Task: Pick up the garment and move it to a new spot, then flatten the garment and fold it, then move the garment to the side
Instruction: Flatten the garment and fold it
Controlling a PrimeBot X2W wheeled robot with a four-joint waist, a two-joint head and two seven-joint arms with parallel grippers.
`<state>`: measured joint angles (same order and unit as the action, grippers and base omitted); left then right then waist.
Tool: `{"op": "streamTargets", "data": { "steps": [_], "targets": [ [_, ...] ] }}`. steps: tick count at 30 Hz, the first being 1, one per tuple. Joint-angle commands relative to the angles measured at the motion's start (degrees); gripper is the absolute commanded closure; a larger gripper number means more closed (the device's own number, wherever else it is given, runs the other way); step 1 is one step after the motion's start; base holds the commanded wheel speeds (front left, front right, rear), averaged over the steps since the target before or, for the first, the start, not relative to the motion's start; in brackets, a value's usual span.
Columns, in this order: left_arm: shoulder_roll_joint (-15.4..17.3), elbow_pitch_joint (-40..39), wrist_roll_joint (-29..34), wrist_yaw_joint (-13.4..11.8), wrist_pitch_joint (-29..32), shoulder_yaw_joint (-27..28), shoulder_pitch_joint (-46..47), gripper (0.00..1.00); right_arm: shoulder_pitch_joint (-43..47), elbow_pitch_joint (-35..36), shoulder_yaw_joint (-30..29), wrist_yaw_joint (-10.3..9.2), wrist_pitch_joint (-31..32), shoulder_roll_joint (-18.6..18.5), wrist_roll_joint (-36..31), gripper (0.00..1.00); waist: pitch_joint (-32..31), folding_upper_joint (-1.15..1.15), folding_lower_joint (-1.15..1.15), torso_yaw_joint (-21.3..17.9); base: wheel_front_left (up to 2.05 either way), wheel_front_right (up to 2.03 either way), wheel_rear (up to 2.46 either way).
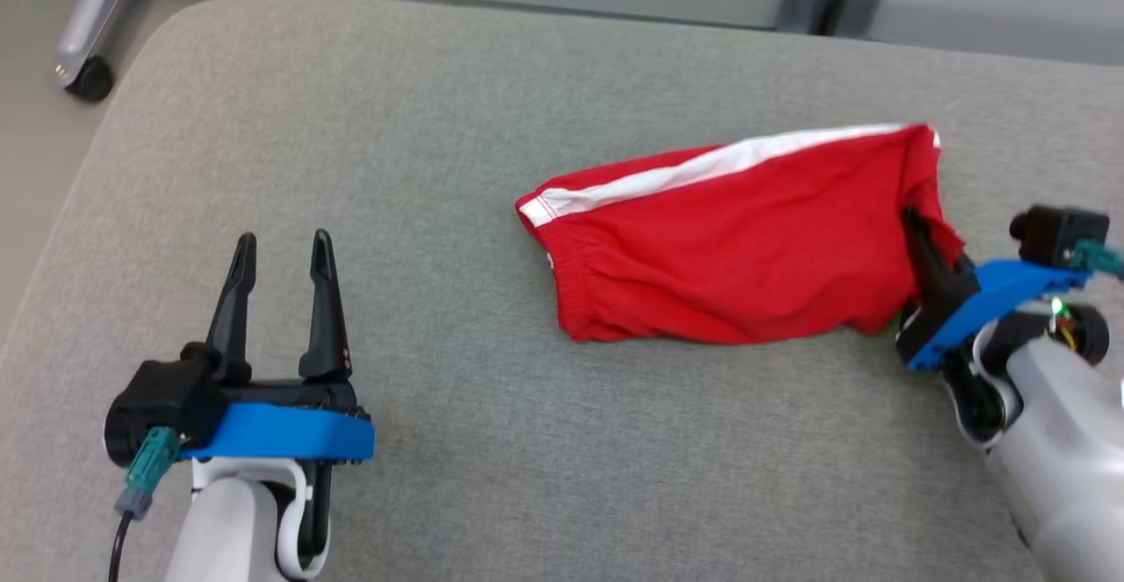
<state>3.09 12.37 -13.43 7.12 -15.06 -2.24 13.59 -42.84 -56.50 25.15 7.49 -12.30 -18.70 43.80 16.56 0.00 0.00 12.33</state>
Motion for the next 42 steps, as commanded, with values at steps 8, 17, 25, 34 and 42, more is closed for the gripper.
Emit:
{"op": "streamTargets", "data": {
  "steps": [8,17,25,34,42],
  "targets": [
    [-0.08,-0.1,1.55,0.47,-0.15,2.89,-3.87,0.0,11.26,6.1,-3.11,0.01,-2.15,-3.54,5.21,1.0,-5.3,0.0,0.0,-5.72,0.0,0.0,0.0],
    [-0.15,-0.66,1.74,0.5,-0.15,2.39,-5.83,0.0,15.86,6.52,-7.88,0.01,-2.4,-6.52,6.17,1.0,-6.2,0.0,0.0,-6.27,0.0,0.0,0.0],
    [-0.16,0.11,1.88,0.51,-0.15,2.08,-5.86,0.0,12.02,9.1,-9.08,0.01,-2.78,-2.68,2.23,1.0,-6.55,0.0,0.0,-5.74,0.0,0.0,0.0],
    [-0.21,0.02,2.03,0.52,-0.15,1.63,-5.65,0.0,7.98,16.15,-5.1,0.01,-1.64,4.91,-6.51,1.0,-7.32,0.0,0.0,-3.8,0.0,0.0,0.0],
    [-0.22,0.06,1.29,0.52,-0.15,1.21,-5.64,0.0,9.92,16.03,-1.46,0.01,0.81,9.84,-12.11,1.0,-6.71,0.0,0.0,-1.77,0.0,0.0,0.0]
  ]
}}
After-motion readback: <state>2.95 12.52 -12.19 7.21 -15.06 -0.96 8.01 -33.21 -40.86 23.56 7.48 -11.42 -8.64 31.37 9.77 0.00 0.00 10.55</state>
